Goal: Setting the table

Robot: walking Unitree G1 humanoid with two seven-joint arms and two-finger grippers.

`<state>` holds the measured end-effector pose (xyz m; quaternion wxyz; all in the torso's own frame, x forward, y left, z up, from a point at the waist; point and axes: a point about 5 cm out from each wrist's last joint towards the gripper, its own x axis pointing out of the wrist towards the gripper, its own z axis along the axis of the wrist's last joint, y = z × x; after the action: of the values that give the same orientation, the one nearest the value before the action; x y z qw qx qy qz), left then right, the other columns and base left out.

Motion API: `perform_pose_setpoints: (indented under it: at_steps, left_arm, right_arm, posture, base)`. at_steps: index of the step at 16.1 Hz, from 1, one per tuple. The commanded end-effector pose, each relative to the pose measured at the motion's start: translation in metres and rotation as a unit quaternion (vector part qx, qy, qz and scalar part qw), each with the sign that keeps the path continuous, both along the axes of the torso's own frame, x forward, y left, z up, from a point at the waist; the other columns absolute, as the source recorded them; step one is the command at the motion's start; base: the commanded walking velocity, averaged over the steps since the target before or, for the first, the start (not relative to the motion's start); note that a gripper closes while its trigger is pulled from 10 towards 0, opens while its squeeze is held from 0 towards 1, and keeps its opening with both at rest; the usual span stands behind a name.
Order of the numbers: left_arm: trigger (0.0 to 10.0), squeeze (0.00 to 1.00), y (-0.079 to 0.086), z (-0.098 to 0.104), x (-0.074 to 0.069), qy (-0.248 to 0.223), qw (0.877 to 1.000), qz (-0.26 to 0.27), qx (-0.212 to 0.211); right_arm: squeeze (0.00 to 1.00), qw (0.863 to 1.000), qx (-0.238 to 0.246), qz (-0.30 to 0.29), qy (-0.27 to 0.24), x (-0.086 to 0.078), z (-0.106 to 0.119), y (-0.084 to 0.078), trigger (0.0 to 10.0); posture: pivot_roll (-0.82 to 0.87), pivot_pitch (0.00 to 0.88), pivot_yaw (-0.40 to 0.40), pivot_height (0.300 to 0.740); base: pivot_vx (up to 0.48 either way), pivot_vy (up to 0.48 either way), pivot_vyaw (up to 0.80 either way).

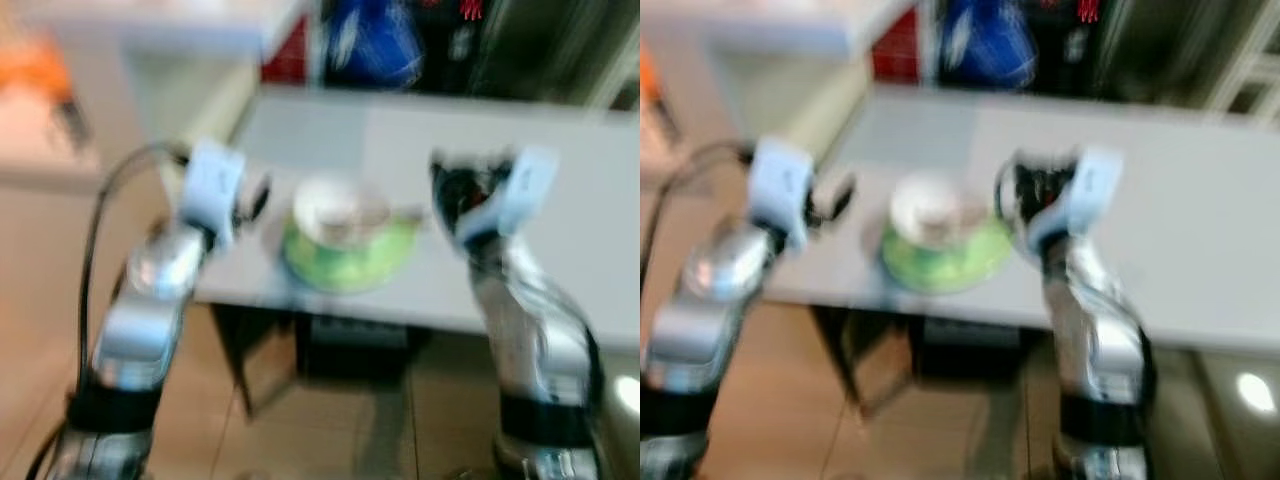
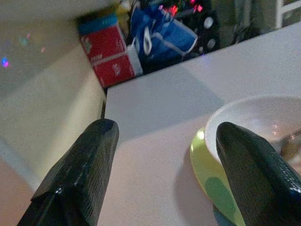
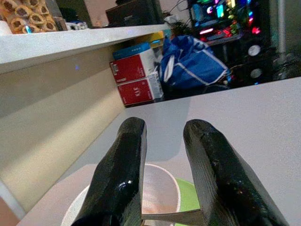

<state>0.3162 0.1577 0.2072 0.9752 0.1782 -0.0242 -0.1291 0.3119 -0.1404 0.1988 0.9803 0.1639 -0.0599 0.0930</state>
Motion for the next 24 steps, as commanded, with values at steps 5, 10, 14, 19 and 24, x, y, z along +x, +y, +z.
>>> perform_pose_setpoints:
  at_steps: [5,10,14,19,24]
  left_arm:
    - [10.0,0.0,0.011,0.0,0.0,-0.003,1.0,0.029,0.005]
    - [10.0,0.0,0.016,-0.001,-0.003,-0.01,0.999,0.043,-0.001]
    - [10.0,0.0,0.019,-0.003,-0.007,-0.026,0.997,0.065,-0.021]
    - [10.0,0.0,0.012,-0.009,-0.019,-0.049,0.995,0.061,-0.062]
    - [10.0,0.0,0.013,-0.009,-0.016,-0.045,0.994,0.072,-0.07]
  right_arm:
    - [0.0,1.0,0.0,0.015,0.0,-0.002,-0.001,0.009,10.0]
    - [0.0,0.997,-0.023,0.07,0.007,-0.006,-0.007,0.023,10.0]
    - [0.0,0.993,-0.087,0.082,-0.016,-0.011,-0.013,0.024,10.0]
    - [0.0,0.989,-0.116,0.078,-0.04,-0.03,-0.031,0.02,10.0]
    - [0.0,0.993,-0.099,0.052,-0.034,-0.026,-0.035,0.018,10.0]
  posture:
    - [0.04,0.0,-0.018,0.74]
    - [0.05,0.0,-0.025,0.74]
    - [0.05,0.0,-0.037,0.74]
    - [0.06,0.0,-0.051,0.74]
    - [0.06,0.0,-0.049,0.74]
  base:
    - [0.0,0.4,-0.7]
    - [0.0,0.415,0.0]
    - [0.0,0.424,0.0]
    - [0.0,0.432,0.0]
    - [0.0,0.47,0.0]
